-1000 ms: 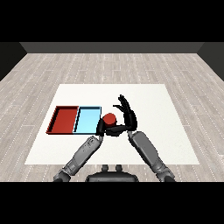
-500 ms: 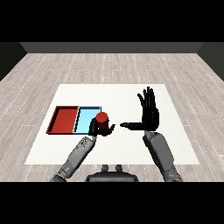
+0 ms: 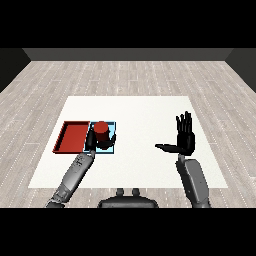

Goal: Pick the red can and put it in the red box

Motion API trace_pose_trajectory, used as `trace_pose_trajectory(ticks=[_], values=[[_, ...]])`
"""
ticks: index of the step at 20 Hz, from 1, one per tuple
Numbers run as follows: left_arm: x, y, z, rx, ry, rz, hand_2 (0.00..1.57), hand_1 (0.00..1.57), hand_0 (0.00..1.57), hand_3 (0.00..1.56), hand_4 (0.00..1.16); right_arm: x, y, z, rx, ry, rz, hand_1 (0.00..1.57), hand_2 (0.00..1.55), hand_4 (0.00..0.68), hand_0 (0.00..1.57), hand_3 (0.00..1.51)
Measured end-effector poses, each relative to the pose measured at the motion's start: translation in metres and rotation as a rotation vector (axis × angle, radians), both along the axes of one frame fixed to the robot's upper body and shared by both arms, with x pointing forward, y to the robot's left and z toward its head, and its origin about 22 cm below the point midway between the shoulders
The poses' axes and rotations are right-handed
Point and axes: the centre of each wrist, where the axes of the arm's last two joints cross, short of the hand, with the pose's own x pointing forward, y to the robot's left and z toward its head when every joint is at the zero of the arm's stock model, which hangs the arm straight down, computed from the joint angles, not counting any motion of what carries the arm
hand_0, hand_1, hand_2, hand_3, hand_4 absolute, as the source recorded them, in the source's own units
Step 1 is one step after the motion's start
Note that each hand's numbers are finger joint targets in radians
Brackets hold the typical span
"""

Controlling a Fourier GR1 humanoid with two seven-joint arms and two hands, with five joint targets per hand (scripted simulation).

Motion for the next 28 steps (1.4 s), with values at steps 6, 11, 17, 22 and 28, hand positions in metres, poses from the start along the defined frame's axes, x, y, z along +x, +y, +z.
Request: trace_pose_trajectory(ticks=[6,11,17,22,28], values=[[0.019,0.035,0.020,0.096,0.000,0.090,1.55,1.57,1.57,1.43,1.13,-0.017,-0.020,-0.040,-0.039,0.105,-0.035,0.00,0.00,0.000,0.00,0.00],[0.044,0.071,0.021,0.208,0.040,0.190,1.34,1.53,1.53,1.45,1.10,-0.025,-0.031,-0.068,-0.044,0.152,-0.056,0.00,0.00,0.000,0.00,0.00],[0.064,0.131,0.000,0.291,0.189,0.336,1.57,1.57,1.57,1.48,1.11,-0.024,-0.036,-0.080,-0.057,0.180,-0.059,0.00,0.00,0.000,0.00,0.00],[0.063,0.176,-0.036,0.312,0.320,0.436,1.57,1.57,1.57,1.49,1.06,-0.019,-0.032,-0.085,-0.060,0.160,-0.056,0.00,0.00,0.000,0.00,0.00],[0.060,0.198,-0.067,0.382,0.491,0.547,0.75,0.70,0.70,0.83,0.83,-0.016,-0.036,-0.077,-0.088,0.116,-0.059,0.00,0.00,0.000,0.00,0.00]])
